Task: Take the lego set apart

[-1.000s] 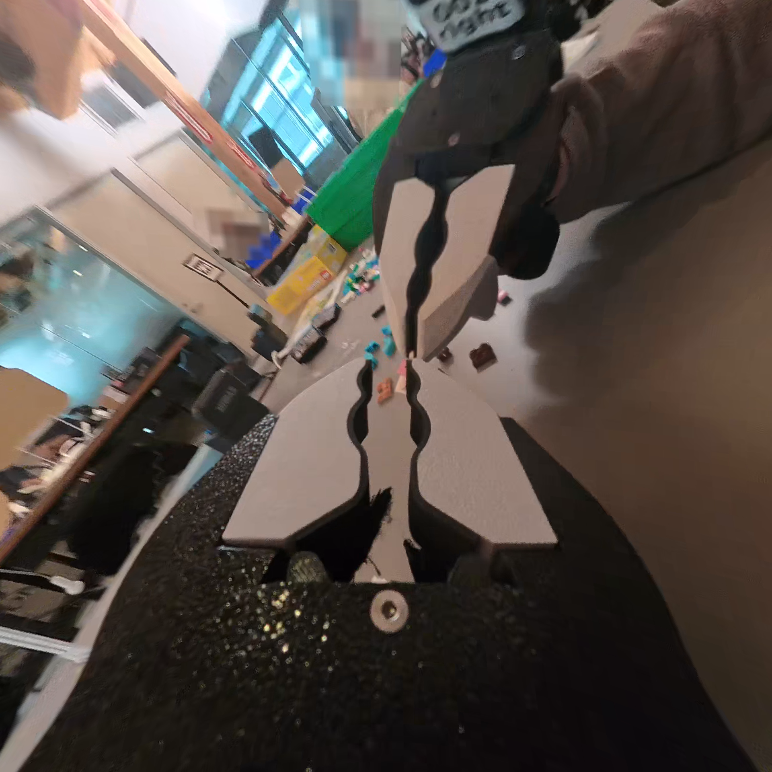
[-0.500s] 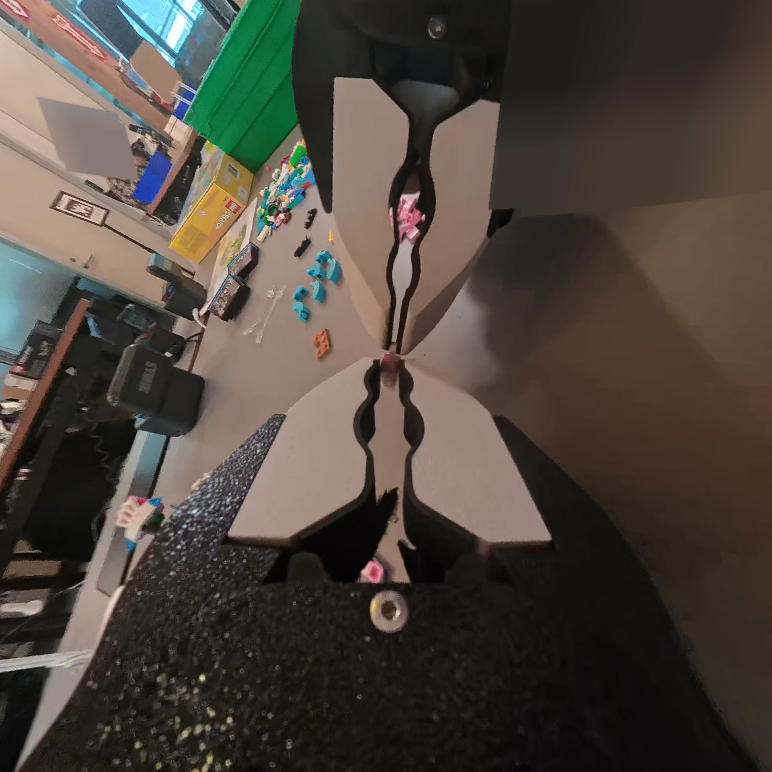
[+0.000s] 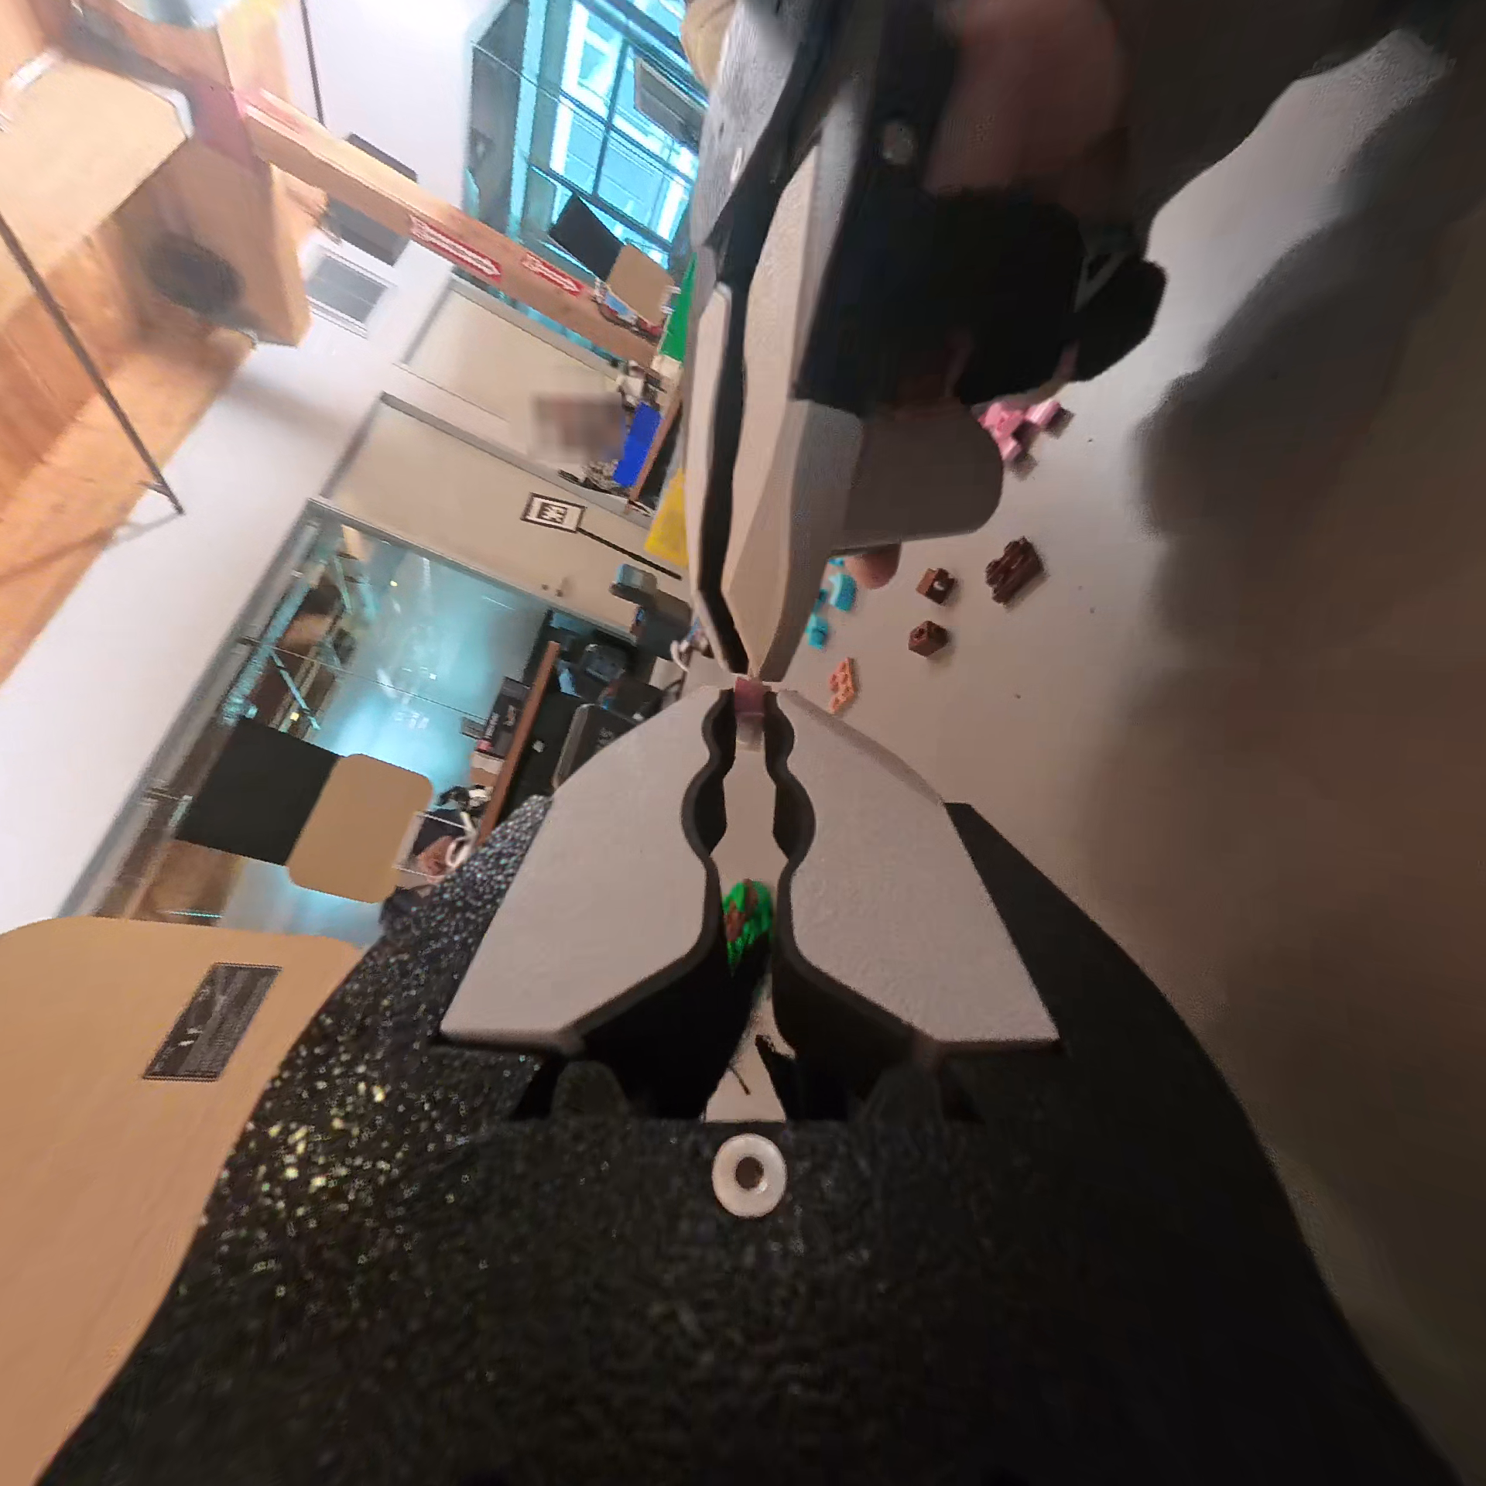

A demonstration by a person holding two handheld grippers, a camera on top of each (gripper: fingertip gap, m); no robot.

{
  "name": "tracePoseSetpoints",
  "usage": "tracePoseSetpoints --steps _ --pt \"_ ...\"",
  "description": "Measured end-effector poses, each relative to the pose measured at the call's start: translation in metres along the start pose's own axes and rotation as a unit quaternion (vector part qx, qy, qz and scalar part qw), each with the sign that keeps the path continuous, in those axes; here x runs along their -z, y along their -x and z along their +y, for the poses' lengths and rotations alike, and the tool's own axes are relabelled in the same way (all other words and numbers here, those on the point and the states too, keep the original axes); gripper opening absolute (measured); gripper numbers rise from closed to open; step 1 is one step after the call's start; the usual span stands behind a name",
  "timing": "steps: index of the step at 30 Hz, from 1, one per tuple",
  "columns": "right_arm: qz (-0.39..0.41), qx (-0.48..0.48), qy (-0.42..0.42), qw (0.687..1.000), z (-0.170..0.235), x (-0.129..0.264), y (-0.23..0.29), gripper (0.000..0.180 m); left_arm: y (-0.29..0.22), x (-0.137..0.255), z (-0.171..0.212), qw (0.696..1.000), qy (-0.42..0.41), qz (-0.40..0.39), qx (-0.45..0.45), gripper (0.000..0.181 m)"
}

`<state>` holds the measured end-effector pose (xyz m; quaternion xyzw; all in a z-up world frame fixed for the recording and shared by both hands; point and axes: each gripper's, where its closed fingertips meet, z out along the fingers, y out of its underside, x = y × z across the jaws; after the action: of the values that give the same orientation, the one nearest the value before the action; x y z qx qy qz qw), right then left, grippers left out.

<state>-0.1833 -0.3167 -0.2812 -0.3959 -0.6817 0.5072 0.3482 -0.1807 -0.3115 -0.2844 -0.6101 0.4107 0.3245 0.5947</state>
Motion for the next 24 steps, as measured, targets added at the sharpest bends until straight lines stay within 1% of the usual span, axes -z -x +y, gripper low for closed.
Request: tracePoseSetpoints --steps 2,4,6,9,11,19,24 --pt "-0.020 -0.055 -0.012 0.998 -0.003 0.001 0.000 0.000 0.002 0.000 -0.002 1.000 -0.007 -0.018 -0.022 0.006" --pt "-0.033 -0.086 -0.015 0.996 -0.003 0.001 0.000 0.000 0.002 0.001 -0.002 0.999 -0.010 -0.026 -0.041 0.006" --pt "-0.036 -0.106 -0.014 0.994 -0.001 0.001 0.000 0.000 0.001 0.000 -0.001 0.999 -0.009 -0.025 -0.043 0.006" --pt "-0.038 -0.123 -0.010 0.992 0.000 0.000 0.000 0.000 0.000 0.001 -0.001 0.996 -0.007 -0.034 -0.080 0.006" --pt "-0.036 -0.126 -0.006 0.991 0.001 0.000 0.000 0.000 -0.001 0.002 -0.001 0.996 -0.008 -0.035 -0.087 0.006" --pt "-0.027 -0.101 0.005 0.995 0.003 -0.001 0.002 0.000 -0.003 0.005 -0.002 0.999 -0.046 0.005 -0.007 0.006" --pt "-0.027 -0.082 0.024 0.996 0.009 -0.003 0.004 0.000 -0.008 0.005 0.000 0.989 -0.070 0.067 0.110 0.006"
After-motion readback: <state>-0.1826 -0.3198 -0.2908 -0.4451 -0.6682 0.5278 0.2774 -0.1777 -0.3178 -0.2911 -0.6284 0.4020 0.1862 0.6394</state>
